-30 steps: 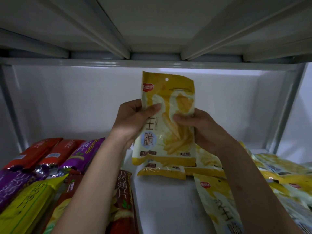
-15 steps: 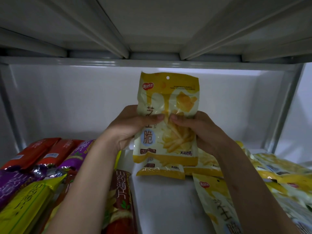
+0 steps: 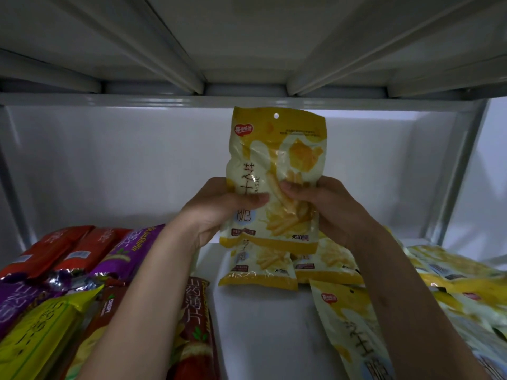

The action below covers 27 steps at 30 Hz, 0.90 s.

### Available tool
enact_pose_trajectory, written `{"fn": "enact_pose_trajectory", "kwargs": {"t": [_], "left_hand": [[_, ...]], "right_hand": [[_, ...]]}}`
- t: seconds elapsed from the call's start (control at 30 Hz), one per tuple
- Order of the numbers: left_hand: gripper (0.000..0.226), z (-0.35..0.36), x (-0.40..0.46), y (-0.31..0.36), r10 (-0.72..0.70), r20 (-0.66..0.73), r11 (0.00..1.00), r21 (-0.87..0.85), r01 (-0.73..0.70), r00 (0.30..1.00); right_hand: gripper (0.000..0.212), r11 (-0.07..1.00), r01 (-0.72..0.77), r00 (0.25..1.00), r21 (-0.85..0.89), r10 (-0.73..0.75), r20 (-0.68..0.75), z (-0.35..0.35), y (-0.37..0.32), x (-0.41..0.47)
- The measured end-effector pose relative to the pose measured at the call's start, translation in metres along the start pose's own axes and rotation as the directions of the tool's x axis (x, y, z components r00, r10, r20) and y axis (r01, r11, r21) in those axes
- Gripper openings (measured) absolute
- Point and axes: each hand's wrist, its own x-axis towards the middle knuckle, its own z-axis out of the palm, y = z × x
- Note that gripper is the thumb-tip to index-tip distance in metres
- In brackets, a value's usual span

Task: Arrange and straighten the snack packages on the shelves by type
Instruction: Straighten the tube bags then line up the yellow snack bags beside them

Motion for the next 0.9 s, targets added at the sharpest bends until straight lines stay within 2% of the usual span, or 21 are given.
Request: {"fn": "enact_pose_trajectory", "kwargs": {"t": [0.13, 0.3, 0.4, 0.47, 0.53, 0.67, 0.8, 0.9], "left_hand": [[0.034, -0.006, 0.005, -0.004, -0.004, -0.055, 0.999, -0.049, 0.001, 0.998], [0.051, -0.007, 0.001, -0.004, 0.009, 0.082, 0.997, -0.078, -0.003, 0.997], [0.054, -0.010, 0.000, -0.006, -0.024, 0.143, 0.997, -0.063, 0.033, 0.989], [0.051, -0.011, 0.001, -0.008, -0.031, 0.130, 0.997, -0.072, 0.041, 0.991], [0.051, -0.010, 0.003, -0.009, -0.025, 0.080, 0.998, -0.053, 0.029, 0.996], [0.047, -0.006, 0.007, -0.010, 0.005, 0.018, 1.000, -0.012, -0.005, 1.000], [0.053, -0.005, 0.004, -0.010, 0.060, 0.090, 0.997, 0.047, -0.065, 0.994], [0.051, -0.009, 0.003, -0.010, 0.028, 0.136, 0.997, 0.072, -0.038, 0.990]], "right_hand": [[0.050, 0.993, -0.029, 0.995, -0.116, 0.041, 0.095, -0.001, 0.000, -0.002], [0.037, 0.992, -0.044, 0.999, -0.118, 0.046, 0.013, -0.002, 0.001, -0.001], [0.041, 0.995, -0.070, 0.998, -0.067, 0.070, 0.006, 0.000, -0.002, -0.003], [0.047, 0.994, -0.082, 0.996, -0.077, 0.083, 0.017, 0.002, -0.003, -0.004], [0.053, 0.992, -0.089, 0.994, -0.091, 0.094, 0.048, 0.003, -0.003, -0.005], [0.046, 0.987, -0.076, 0.989, -0.141, 0.092, 0.115, 0.001, -0.001, -0.005], [0.039, 0.985, -0.072, 0.995, -0.159, 0.082, 0.054, -0.007, 0.003, -0.001], [0.045, 0.982, -0.091, 0.994, -0.163, 0.100, 0.050, -0.010, 0.005, 0.001]]}}
